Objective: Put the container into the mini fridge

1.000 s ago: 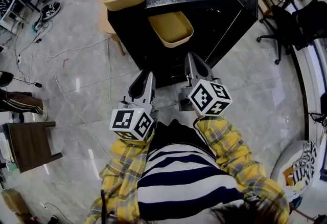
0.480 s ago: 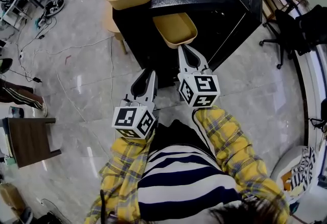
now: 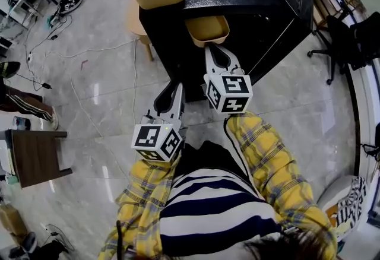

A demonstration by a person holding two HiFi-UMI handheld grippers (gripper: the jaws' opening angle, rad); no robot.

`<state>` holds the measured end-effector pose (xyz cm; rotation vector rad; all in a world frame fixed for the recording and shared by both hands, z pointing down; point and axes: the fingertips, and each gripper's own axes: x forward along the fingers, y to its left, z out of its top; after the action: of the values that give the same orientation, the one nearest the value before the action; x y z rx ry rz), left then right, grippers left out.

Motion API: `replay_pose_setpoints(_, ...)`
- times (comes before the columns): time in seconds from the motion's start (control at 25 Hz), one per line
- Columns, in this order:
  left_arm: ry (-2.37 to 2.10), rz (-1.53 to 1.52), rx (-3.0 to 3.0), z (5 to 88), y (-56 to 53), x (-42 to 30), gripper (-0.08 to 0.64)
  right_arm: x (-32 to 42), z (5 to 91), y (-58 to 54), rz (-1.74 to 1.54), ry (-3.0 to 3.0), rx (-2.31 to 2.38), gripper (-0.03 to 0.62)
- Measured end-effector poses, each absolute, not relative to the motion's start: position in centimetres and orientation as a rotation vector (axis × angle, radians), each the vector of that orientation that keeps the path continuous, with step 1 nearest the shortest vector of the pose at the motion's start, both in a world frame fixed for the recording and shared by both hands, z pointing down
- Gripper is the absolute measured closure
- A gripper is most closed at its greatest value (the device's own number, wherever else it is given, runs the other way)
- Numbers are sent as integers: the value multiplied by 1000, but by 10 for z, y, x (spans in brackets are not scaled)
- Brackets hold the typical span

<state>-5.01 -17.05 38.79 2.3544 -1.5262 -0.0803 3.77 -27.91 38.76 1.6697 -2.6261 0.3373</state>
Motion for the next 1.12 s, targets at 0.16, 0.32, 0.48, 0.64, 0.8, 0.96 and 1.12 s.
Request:
replay_pose_setpoints(0.16, -1530, -77, 2359, 387, -171, -50, 482, 35, 388, -283, 336, -2625, 1663, 565)
replay_pose_setpoints(0.32, -1530, -76, 2363, 386, -173, -50, 482, 35, 386, -282, 331, -2630, 1661, 565)
replay_pose_setpoints(0.48, -1533, -87, 2368, 382, -174, -52, 482, 43, 381, -274, 356, -2655, 1686, 565)
replay_pose_setpoints(0.64, -1532, -100, 2372, 379, -176, -54, 482, 52, 379, -264, 394, -2667, 1708, 565)
replay_pose_setpoints(0.8, -1523, -113, 2379, 376, -179, -52, 482, 60, 377, -253, 404, -2663, 1719, 565)
replay_pose_setpoints(0.96, -1511, -125, 2384, 375, -179, -49, 482, 70, 376, -240, 417, -2657, 1740, 565)
replay_pose_setpoints(1.12, -1502, -126, 2390, 375, -178, -46, 482, 81, 380, -226, 445, -2641, 1757, 565)
